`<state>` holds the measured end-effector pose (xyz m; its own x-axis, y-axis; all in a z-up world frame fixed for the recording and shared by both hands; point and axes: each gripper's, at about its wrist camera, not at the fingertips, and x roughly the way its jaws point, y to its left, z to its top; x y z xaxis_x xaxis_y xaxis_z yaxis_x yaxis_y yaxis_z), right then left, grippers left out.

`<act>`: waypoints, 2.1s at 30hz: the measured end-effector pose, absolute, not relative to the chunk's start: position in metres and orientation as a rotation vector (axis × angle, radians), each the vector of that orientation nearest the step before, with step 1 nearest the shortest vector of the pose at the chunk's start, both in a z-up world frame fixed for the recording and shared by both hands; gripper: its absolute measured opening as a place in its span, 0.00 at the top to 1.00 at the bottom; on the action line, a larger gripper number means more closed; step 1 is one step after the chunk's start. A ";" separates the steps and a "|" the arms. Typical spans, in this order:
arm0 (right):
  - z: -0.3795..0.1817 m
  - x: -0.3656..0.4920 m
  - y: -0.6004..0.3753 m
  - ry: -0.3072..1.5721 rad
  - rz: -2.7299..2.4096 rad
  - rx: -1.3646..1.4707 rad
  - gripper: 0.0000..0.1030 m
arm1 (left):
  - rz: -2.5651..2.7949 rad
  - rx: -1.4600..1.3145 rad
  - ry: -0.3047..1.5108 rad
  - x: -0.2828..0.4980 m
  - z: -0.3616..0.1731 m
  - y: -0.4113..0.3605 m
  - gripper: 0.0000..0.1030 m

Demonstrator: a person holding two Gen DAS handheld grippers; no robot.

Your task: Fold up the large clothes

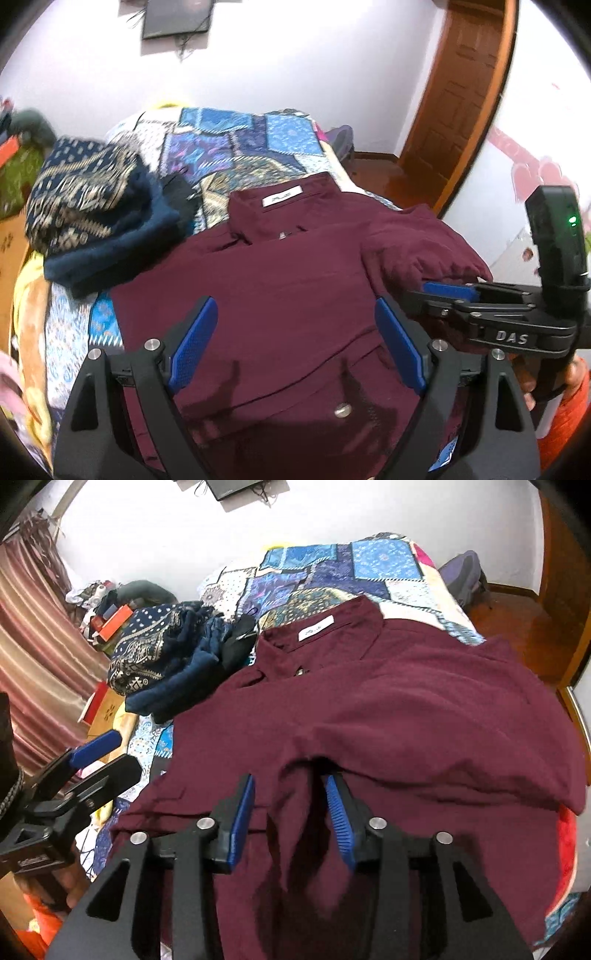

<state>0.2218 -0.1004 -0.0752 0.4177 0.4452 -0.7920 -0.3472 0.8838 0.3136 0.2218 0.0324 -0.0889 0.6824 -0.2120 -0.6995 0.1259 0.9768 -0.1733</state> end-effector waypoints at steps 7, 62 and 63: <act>-0.062 0.209 -0.167 0.931 0.309 0.150 0.52 | -0.276 -0.013 0.773 0.238 -0.074 -0.019 0.15; -0.098 0.202 -0.262 1.018 0.013 0.241 0.52 | -0.344 -0.106 0.738 0.299 -0.041 -0.007 0.94; -0.096 0.202 -0.262 1.010 0.012 0.237 0.52 | -0.304 -0.113 0.735 0.294 -0.042 0.007 0.94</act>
<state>0.2024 -0.2618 -0.0959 0.5342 0.1198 -0.8368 0.0991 0.9742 0.2027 0.2939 0.0071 -0.0423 0.7005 -0.3119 -0.6418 0.2332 0.9501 -0.2072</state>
